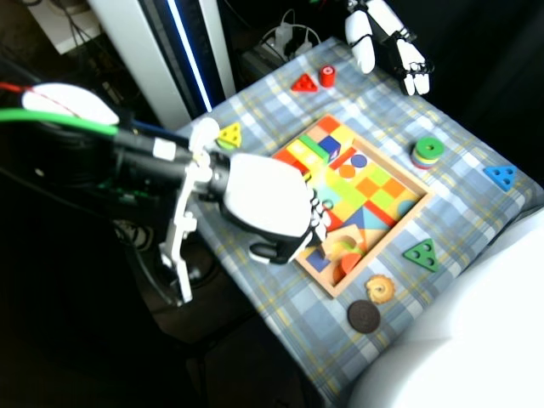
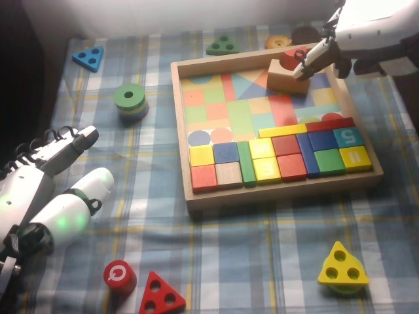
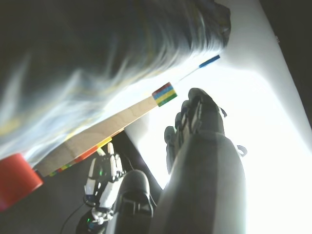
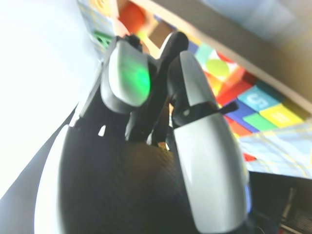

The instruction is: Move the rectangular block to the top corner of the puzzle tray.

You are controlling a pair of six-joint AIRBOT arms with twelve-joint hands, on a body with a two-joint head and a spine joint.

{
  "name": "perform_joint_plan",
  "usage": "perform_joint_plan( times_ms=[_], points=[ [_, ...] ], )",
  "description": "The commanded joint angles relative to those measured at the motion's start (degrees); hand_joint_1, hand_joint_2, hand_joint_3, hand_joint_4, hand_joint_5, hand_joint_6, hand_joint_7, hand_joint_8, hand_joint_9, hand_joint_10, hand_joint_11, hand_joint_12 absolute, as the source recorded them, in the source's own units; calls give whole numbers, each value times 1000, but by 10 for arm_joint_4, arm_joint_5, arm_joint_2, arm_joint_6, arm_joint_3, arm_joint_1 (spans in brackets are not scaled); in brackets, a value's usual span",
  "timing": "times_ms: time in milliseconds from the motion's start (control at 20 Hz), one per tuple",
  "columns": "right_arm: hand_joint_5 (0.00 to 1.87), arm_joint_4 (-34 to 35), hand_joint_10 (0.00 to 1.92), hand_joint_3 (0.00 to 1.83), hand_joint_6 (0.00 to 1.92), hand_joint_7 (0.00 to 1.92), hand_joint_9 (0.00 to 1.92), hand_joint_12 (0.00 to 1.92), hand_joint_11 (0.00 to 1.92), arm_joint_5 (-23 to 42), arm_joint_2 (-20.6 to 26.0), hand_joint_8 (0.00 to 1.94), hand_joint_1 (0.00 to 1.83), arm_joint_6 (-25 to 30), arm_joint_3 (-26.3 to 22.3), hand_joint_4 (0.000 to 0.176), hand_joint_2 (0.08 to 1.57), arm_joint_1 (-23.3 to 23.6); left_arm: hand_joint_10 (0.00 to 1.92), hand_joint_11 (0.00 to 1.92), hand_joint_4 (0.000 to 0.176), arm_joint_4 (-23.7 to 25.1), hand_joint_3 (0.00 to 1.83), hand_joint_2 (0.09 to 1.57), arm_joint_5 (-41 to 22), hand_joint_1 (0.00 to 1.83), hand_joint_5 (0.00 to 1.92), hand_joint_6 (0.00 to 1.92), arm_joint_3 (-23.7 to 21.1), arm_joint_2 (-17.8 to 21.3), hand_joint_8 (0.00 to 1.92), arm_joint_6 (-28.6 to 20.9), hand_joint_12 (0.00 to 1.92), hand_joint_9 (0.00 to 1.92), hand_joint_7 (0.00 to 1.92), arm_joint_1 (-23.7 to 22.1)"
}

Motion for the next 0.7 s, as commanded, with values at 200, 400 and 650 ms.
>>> perform_joint_plan(
  times_ms=[200, 400, 650],
  points=[
    [536, 8, 1921, 0, 2, 958, 1264, 1921, 1356, -8, 3, 1941, 1350, -6, -7, 22, 1269, 10, 3, 0, 34, 26, 0, 1404, -63, 124, 331, 1, 1, 2, 0, -6, 328, 167, 236, -1],
    [565, -11, 1921, 0, 9, 890, 1225, 1921, 1319, -8, -14, 1941, 1435, -6, 9, 0, 1239, 10, 2, 0, 23, 26, 0, 1405, -63, 165, 340, 1, 1, 2, 1, -7, 349, 168, 240, -2],
    [576, -20, 1921, 0, 0, 924, 1240, 1921, 1334, -17, -28, 1941, 1446, -6, 36, 0, 1210, 10, 1, 0, 30, 26, 0, 1398, -64, 147, 343, 1, 1, 3, 0, -8, 402, 175, 237, -2]
  ],
)
